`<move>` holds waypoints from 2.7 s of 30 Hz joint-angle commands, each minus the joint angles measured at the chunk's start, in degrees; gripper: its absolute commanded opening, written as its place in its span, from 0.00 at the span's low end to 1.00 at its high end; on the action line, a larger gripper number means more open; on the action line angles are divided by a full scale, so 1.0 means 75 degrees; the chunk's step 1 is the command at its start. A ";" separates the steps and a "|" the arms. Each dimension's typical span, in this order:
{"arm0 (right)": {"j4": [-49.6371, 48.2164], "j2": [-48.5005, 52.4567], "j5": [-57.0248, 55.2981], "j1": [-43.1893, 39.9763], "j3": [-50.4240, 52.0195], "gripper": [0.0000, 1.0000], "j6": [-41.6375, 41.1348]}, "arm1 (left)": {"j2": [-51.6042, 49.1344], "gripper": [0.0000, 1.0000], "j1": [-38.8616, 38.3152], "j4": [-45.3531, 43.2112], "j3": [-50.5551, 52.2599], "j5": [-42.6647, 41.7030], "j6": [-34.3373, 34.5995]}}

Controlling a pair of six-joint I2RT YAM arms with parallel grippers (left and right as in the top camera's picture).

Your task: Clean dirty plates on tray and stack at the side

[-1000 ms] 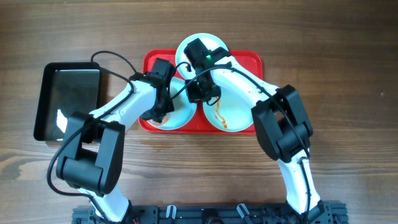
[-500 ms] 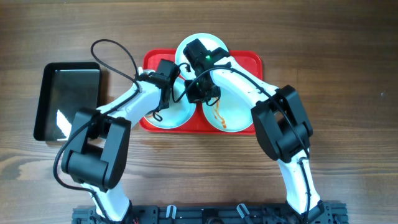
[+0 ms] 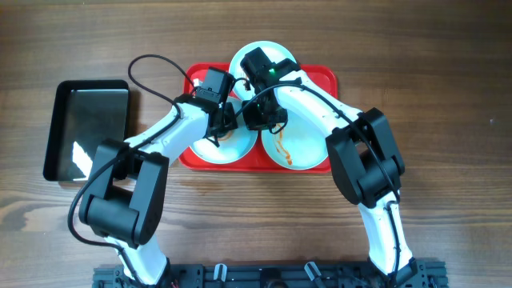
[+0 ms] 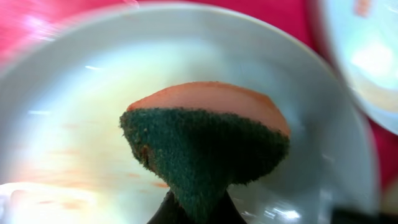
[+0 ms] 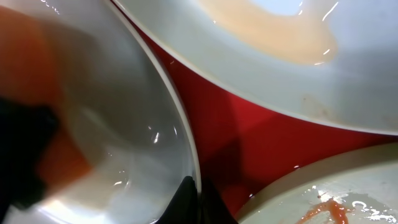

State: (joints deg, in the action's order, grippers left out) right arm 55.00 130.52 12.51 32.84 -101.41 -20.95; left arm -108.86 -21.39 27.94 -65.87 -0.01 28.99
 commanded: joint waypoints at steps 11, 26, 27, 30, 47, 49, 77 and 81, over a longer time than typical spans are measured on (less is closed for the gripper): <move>0.0099 0.0195 0.0178 0.0090 -0.0020 0.05 -0.0015 | -0.0064 0.04 -0.0102 -0.0154 0.0309 -0.0831 0.0166; 0.0157 0.0195 0.0117 0.0090 -0.0020 0.04 0.0195 | -0.0216 0.04 0.1011 0.1134 0.0673 0.1853 -0.0329; 0.0152 0.0195 0.0087 0.0090 -0.0020 0.04 0.0192 | -0.0213 0.04 0.1040 0.1142 0.0664 0.1909 -0.0393; 0.0131 0.0184 -0.0367 0.0090 -0.0032 0.04 0.0187 | -0.0093 0.04 0.1017 0.1378 0.0530 0.1947 -0.0405; 0.0391 -0.1609 -0.2320 0.0093 -0.0154 0.04 0.0391 | 0.2256 0.04 0.1000 0.2142 0.0254 -0.0796 -0.0035; 0.0472 -0.1833 -0.2908 0.0090 -0.0154 0.04 0.0388 | 0.2256 0.04 0.1000 0.2148 0.0254 -0.0979 -0.0032; -0.0801 -0.2646 -1.0585 0.2276 -0.0149 0.04 0.2795 | 0.2256 0.04 0.1239 0.2398 0.0254 -0.0883 -0.0411; -0.0863 -0.2646 -1.0876 0.2416 -0.0149 0.04 0.2792 | 0.2256 0.04 0.1239 0.2398 0.0254 -0.0883 -0.0411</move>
State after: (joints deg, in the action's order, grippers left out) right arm 48.84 111.74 -63.81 50.00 -101.84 -0.93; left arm -92.55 -12.27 46.09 -64.16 -5.96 27.05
